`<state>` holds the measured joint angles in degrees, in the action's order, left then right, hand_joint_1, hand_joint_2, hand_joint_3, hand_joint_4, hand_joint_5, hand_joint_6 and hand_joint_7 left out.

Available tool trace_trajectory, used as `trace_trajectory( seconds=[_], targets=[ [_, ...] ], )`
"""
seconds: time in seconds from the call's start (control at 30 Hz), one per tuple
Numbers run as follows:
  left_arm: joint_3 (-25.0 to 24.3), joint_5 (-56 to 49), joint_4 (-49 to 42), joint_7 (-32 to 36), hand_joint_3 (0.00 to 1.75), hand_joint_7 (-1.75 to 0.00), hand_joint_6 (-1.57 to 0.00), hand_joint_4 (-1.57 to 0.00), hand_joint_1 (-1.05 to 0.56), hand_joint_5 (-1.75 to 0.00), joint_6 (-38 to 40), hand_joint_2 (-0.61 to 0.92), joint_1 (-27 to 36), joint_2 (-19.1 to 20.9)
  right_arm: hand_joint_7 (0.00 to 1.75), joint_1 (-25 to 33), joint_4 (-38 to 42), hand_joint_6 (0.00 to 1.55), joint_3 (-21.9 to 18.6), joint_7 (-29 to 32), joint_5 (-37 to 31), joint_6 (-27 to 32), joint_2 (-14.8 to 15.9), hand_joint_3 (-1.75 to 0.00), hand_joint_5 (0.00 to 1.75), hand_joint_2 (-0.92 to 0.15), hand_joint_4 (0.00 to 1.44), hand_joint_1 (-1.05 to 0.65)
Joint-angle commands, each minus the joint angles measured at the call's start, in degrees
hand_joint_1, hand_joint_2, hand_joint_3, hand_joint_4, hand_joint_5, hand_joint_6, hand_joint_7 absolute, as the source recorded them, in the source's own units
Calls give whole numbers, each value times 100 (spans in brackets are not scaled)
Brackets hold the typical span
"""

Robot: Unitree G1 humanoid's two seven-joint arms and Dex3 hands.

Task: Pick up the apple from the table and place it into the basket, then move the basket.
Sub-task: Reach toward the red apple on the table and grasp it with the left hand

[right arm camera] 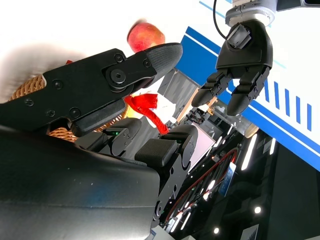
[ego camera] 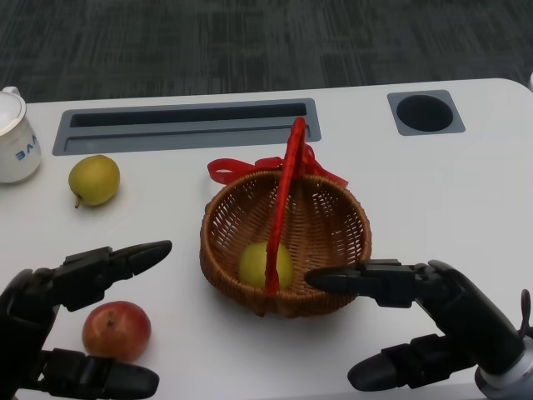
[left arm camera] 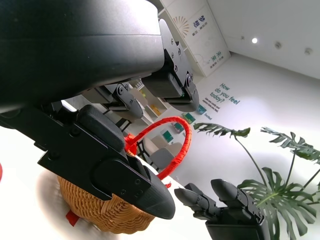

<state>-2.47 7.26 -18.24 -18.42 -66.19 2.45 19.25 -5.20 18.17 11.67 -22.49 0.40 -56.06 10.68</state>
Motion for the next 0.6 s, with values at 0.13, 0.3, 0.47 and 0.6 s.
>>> trace_trajectory(
  seconds=[0.13, 0.3, 0.47, 0.6],
  targets=[
    [-165, -147, 60, 69, 0, -2, -64, -72, -89, -2, 133, 73, 85, 36, 0, -57, -12, 63, -59, -36, 114, -32, 102, 0, 0, -79, 67, -45],
    [-351, -602, -167, 156, 0, -1, -60, -69, -89, -1, 55, 71, -30, 15, 0, -59, -32, 63, -47, -41, 122, -20, 92, 0, 0, -79, 68, -46],
    [-639, -1616, -696, 561, 1, 0, -54, -61, -90, 0, 134, 71, -250, 67, 0, -41, -47, 64, -45, -37, 116, -21, 91, 0, 0, -79, 68, -46],
    [-713, -2495, -1430, 1165, 0, -1, -55, -61, -87, -1, 186, 68, -558, 171, 0, -18, -74, 64, -43, -40, 129, -13, 100, 0, 0, -79, 69, -46]
  ],
)
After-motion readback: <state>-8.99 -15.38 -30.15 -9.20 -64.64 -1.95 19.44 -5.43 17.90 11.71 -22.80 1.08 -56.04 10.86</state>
